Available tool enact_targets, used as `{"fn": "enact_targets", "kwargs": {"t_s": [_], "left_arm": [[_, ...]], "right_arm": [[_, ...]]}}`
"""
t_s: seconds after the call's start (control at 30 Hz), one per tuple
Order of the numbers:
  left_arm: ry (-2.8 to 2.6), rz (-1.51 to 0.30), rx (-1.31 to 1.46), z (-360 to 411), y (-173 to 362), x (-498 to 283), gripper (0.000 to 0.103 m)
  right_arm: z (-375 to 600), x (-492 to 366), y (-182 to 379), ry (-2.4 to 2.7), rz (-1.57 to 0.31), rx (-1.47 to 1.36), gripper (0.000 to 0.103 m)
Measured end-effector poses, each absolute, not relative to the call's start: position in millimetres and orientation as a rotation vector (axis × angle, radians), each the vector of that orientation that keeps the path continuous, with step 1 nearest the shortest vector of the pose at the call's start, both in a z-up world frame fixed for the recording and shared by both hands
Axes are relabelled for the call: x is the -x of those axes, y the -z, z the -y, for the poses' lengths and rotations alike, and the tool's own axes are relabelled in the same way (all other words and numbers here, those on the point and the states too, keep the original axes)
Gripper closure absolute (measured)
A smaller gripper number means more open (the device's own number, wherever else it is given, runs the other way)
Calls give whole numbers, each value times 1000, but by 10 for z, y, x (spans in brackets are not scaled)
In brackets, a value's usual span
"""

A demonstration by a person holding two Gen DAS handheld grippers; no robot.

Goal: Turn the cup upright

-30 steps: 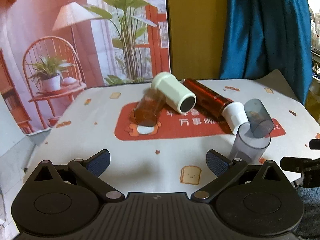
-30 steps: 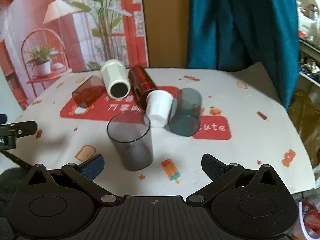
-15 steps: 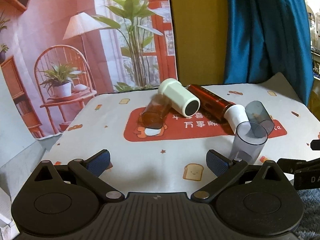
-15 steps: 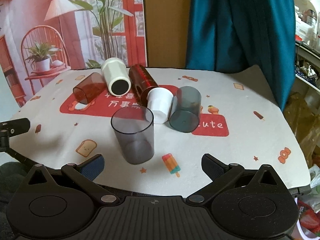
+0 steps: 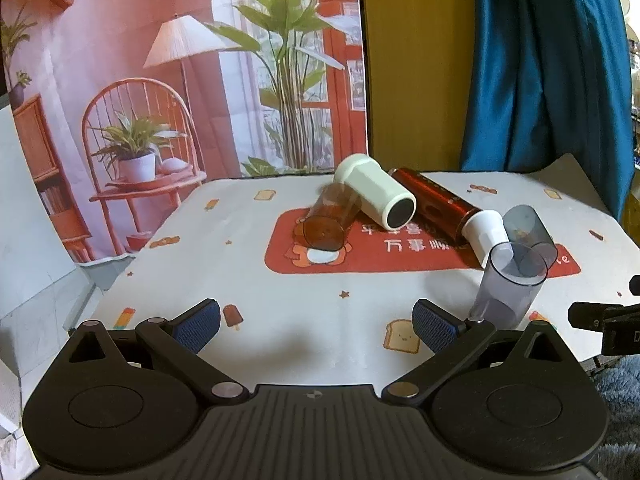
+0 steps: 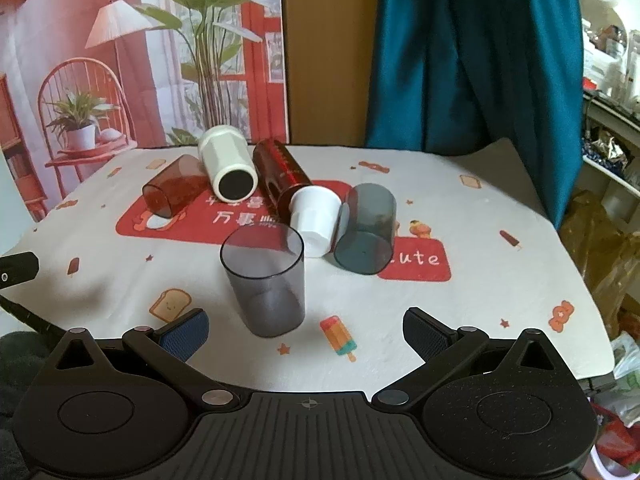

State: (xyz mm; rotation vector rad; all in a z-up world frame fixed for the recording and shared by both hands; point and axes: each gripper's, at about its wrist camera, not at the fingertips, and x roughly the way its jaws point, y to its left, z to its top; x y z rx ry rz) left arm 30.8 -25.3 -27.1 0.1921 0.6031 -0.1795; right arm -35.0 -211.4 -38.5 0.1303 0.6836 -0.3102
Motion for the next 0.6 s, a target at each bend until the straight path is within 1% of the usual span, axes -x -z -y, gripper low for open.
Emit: {"fn": "enact_targets", "kwargs": {"t_s": [0.6], "left_arm": [[161,-617,-147,184,341,-344,0]], "right_arm": [[2112,373,380,299,-674,-152,0]]}}
